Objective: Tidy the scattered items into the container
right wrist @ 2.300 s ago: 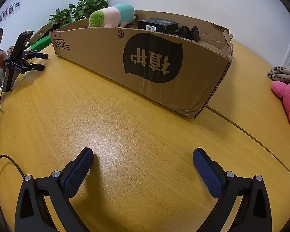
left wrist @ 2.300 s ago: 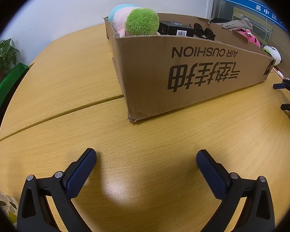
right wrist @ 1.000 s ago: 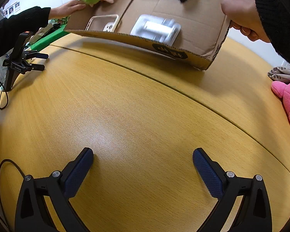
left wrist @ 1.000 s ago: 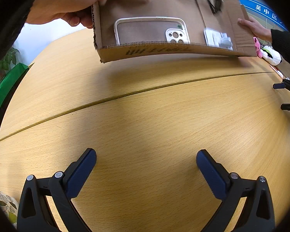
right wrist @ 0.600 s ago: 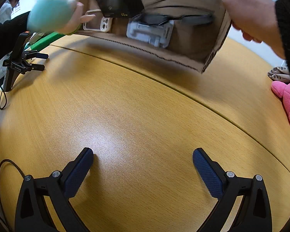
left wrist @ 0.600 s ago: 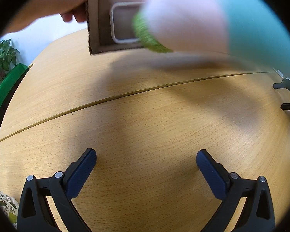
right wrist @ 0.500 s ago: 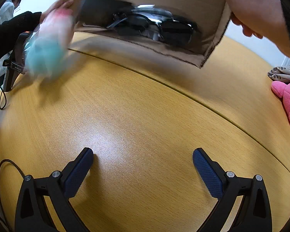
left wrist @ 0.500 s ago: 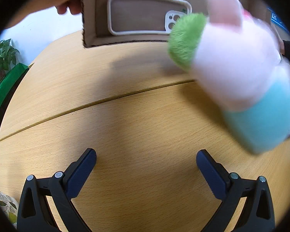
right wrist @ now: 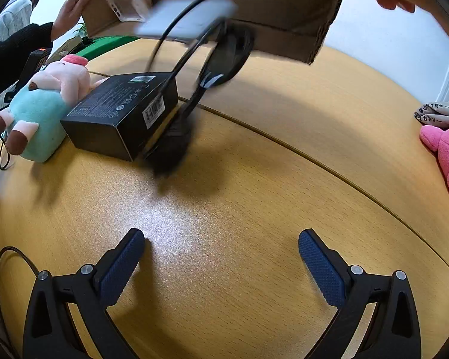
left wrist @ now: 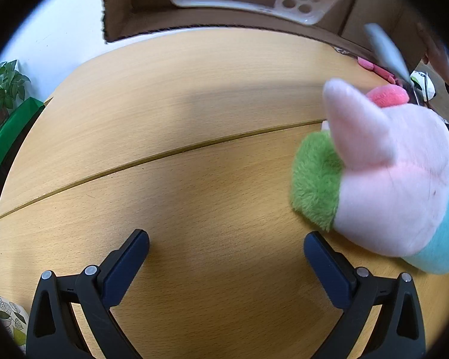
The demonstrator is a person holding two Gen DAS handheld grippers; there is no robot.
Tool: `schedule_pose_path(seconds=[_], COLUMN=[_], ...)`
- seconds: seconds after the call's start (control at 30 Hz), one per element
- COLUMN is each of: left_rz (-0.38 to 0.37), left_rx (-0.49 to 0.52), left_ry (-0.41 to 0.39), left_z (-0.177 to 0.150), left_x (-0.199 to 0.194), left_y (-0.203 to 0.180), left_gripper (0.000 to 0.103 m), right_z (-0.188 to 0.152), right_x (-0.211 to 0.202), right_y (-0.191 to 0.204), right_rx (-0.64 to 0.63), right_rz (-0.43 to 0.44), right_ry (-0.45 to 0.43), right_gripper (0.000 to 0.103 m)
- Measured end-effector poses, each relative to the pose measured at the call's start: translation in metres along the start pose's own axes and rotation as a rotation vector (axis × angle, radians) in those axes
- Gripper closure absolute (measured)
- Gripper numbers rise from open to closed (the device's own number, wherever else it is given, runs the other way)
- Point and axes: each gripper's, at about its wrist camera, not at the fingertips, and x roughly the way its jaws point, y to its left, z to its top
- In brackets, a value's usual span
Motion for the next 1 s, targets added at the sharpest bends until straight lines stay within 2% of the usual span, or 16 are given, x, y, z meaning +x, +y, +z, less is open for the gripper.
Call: schedule_pose_path(seconds=[1.0], left_rz=[0.001], left_rx=[0.001], left_ry=[0.000], left_z=[0.0072], left_x=[0.0042], left_y=[0.0080], left_gripper=[0.000], right_z=[0.0003], right_x=[0.0044], right_y=[0.0011], right_rx=[-0.003], right_rz=[0.000], right_ry=[0.001], right_gripper=[0.000])
